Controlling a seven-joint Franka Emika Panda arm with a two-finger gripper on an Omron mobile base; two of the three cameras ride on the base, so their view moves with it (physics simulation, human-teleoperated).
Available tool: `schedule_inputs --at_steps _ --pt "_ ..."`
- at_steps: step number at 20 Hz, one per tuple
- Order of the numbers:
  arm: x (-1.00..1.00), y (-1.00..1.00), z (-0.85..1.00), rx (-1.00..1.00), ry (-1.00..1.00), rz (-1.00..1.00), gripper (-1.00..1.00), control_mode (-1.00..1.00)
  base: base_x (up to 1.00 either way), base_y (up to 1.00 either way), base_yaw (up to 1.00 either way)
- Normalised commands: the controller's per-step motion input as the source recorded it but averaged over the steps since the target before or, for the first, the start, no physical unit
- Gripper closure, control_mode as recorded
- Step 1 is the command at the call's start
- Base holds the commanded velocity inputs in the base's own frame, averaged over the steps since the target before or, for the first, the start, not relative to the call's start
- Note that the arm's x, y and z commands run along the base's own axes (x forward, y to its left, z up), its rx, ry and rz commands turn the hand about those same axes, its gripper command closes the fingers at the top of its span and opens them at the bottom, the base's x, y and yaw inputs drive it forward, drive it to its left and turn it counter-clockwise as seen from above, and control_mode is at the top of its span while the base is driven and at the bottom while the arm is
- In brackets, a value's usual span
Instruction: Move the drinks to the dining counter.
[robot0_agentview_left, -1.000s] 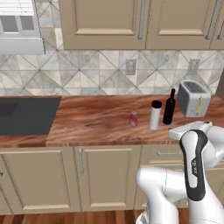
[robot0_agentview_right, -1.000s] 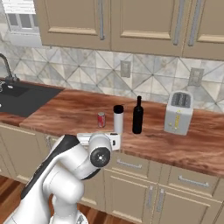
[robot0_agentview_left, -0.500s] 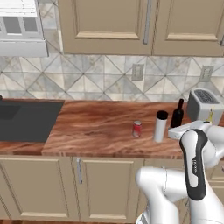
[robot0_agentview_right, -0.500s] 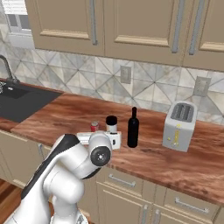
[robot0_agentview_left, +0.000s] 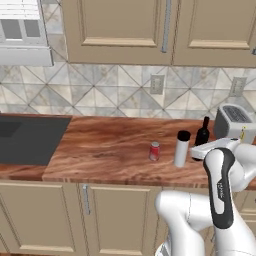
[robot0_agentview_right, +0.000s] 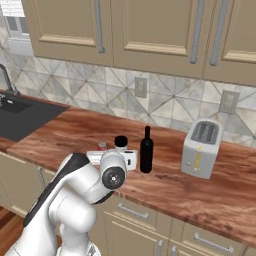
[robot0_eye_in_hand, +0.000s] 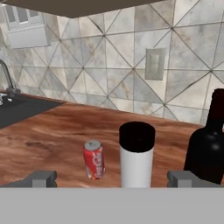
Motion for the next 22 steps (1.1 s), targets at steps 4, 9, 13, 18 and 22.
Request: schedule_inputs --at_steps 4,9,13,18,22 --pt "0.00 0.00 0.00 0.00 0.00 0.00 -1.00 1.00 -0.12 -0.23 0.01" --pt "0.00 0.00 0.00 0.00 0.00 0.00 -1.00 1.00 0.00 -0.01 0.00" --pt "0.00 0.00 0.00 0.00 0.00 0.00 -1.00 1.00 0.00 0.00 0.00" --pt "0.00 0.00 0.00 0.00 0.00 0.00 -1.00 -1.00 0.00 0.00 0.00" --pt "0.00 -0.05 0.00 0.00 0.00 0.00 -1.00 -1.00 0.00 0.00 0.00"
